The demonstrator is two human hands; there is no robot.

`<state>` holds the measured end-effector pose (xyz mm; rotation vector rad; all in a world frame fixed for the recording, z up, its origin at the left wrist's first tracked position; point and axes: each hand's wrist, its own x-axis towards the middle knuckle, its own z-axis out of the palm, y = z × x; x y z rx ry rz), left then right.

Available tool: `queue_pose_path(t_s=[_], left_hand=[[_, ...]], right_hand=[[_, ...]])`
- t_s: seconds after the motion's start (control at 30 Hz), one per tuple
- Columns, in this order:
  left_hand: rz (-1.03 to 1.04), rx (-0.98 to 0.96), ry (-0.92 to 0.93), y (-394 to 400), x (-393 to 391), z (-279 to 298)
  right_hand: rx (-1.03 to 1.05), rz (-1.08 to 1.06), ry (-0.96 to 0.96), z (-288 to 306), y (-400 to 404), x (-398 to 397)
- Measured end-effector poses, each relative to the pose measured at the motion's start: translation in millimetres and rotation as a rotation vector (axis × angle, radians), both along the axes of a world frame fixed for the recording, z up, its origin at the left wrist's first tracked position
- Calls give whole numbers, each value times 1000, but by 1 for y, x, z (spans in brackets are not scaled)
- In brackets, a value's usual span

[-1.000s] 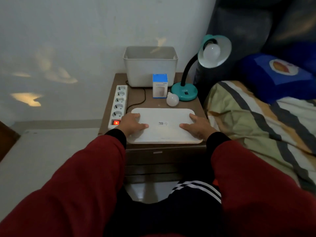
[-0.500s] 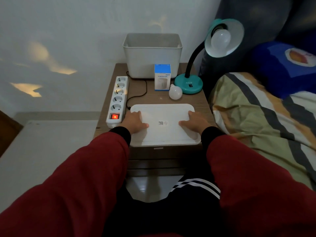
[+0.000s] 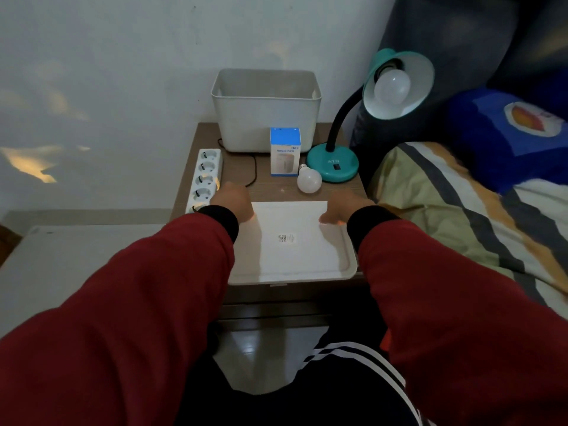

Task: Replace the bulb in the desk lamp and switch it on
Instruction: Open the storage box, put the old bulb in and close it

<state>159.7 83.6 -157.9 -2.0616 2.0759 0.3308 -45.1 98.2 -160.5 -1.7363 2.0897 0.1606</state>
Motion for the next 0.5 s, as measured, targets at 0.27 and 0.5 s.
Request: queue_pose_path(t_s=[0.27, 0.5], left_hand=[[-22, -16, -52, -41, 7, 13], [-27, -11, -97, -79, 7, 8]], right_hand=[[-281, -63, -230, -6, -39, 7], [-443, -292, -654, -33, -52, 12]])
